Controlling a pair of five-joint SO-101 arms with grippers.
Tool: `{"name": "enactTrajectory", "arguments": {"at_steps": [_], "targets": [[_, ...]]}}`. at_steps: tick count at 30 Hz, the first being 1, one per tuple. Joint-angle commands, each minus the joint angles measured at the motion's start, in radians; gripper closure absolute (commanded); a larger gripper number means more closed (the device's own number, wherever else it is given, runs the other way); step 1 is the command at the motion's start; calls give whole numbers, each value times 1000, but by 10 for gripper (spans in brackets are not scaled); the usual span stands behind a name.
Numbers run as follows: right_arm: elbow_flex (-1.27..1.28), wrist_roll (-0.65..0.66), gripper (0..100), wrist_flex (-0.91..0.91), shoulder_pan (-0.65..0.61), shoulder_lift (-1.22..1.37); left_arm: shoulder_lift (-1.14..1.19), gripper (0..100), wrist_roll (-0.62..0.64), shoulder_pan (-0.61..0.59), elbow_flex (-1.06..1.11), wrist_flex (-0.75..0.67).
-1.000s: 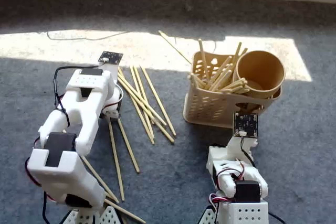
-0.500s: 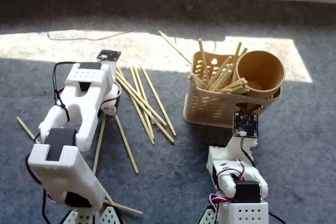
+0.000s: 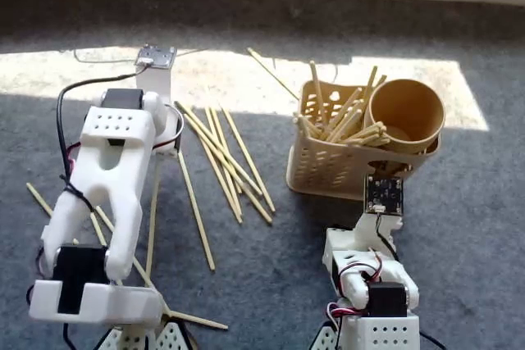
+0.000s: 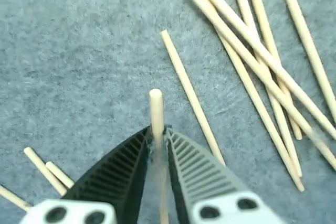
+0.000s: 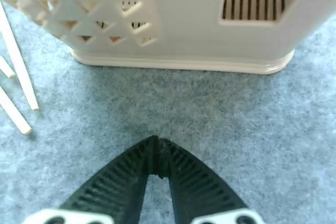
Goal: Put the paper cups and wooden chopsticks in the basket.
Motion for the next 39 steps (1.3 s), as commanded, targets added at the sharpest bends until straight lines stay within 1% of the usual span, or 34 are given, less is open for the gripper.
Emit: {"name": "enactTrajectory", "arguments": {"at_steps": [1,10,13,20,30,33,39], "targets": [[104,9,991,7,-7,-2,-120,994,8,-8,-39,3],[104,9,991,7,-7,-2,-283,994,8,2,-41,3],[104,9,991,7,-7,-2,-349,994,8,38,-45,3],[104,9,991,7,-7,-2,-544,994,8,173,-48,-14],[104,9,991,7,-7,-2,-750,994,11,346,-48,-203],[104,9,991,7,-7,-2,-769,994,80,378,-48,-256],[104,9,991,7,-7,-2,-791,994,181,380,-48,-422]]}}
